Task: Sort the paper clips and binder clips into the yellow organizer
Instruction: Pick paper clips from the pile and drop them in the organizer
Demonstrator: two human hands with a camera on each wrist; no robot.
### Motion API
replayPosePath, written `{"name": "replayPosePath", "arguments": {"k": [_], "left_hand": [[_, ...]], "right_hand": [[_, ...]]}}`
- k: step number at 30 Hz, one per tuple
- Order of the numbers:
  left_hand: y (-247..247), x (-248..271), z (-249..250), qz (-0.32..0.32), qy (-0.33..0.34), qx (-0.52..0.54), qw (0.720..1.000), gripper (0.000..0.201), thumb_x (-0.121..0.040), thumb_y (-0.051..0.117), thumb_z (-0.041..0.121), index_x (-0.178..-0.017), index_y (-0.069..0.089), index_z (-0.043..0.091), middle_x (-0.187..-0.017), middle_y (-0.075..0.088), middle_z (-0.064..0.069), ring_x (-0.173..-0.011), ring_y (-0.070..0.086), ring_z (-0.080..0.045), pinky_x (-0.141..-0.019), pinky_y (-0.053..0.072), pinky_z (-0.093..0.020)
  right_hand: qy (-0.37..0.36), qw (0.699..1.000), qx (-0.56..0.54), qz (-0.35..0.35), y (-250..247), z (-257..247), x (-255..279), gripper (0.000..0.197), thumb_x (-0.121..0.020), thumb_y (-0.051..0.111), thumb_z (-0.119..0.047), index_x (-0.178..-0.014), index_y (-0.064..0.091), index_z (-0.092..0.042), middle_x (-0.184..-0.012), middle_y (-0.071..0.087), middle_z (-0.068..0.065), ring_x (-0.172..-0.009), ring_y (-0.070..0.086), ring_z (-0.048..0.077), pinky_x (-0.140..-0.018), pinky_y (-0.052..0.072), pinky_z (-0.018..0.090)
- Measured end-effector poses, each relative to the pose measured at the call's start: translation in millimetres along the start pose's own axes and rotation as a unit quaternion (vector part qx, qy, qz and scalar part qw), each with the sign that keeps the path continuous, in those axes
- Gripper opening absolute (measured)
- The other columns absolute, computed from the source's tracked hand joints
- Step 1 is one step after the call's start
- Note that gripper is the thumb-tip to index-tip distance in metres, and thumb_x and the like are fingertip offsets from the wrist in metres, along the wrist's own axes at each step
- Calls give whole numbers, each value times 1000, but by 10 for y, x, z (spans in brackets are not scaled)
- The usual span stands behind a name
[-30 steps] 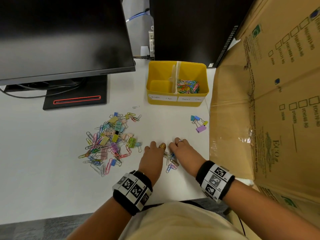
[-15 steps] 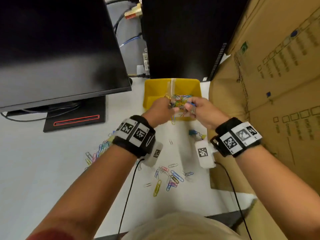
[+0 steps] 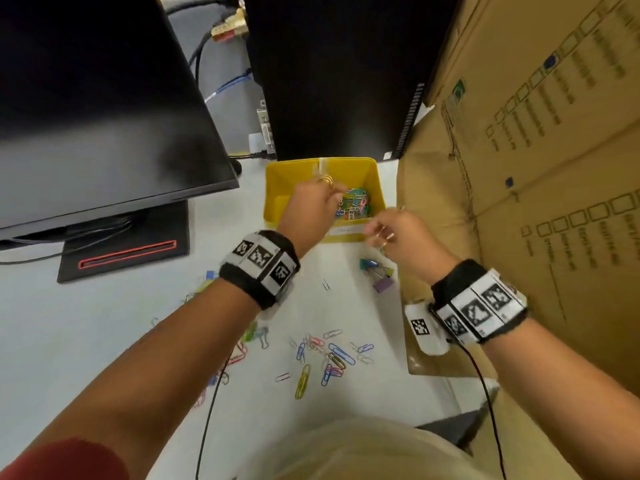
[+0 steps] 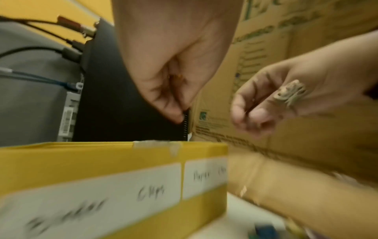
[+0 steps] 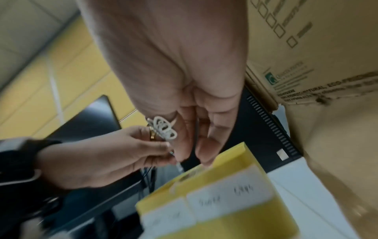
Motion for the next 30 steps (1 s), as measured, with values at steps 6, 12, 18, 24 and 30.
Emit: {"name": "replayPosePath", "arguments": {"k": [6, 12, 18, 24, 30], "left_hand": [[742, 802, -430, -283, -4, -52, 958, 40, -97, 36, 15, -136, 42, 7, -146, 40, -11, -133, 38, -24, -111, 28, -31], [890, 1445, -764, -317, -7, -93, 944, 45, -99, 33, 16, -142, 27, 8, -157, 12, -7, -145, 13, -25, -117, 20, -31], [833, 2162, -977, -296, -37, -94, 950, 96, -80, 51, 59, -147, -2, 14, -154, -16, 14, -144, -5, -7, -113, 6, -20], [795, 2311, -838, -234, -111, -110, 960, 111, -70, 66, 56, -147, -4, 20, -158, 1, 4, -145, 2, -15, -116, 20, -29], [840, 2225, -771, -219, -98, -192, 952, 67, -93, 50, 22, -146, 10, 27, -154, 17, -6, -139, 19, -23, -105, 42, -32]], "right_hand": [[81, 972, 84, -204, 933, 530, 870, 28, -75, 59, 6, -101, 59, -5, -96, 49, 6, -95, 53, 23, -83, 47, 33], [55, 979, 57, -187, 1153, 444, 1118, 25, -71, 57, 13, -94, 60, 3, -96, 52, 16, -80, 52, 24, -78, 51, 35], [36, 988, 21, -148, 1301, 394, 1076, 36, -65, 44, 25, -89, 62, 7, -97, 57, 26, -85, 62, 39, -76, 54, 42], [-28, 983, 52, -175, 1369, 222, 1031, 78, -70, 76, -25, -136, 36, -16, -148, 33, 3, -135, 26, 23, -109, 29, 28], [-69, 946, 193, -252, 1569, 196, 1139, 61, -86, 58, -18, -140, 30, -23, -156, 19, 2, -144, 11, 22, -109, 35, 36]]}}
Point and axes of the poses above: each hand's wrist, its own x-axis away from the middle knuckle, its own y-axis out of the palm, z = x × y, the point moved 6 cm from there along -x, towards the middle knuckle
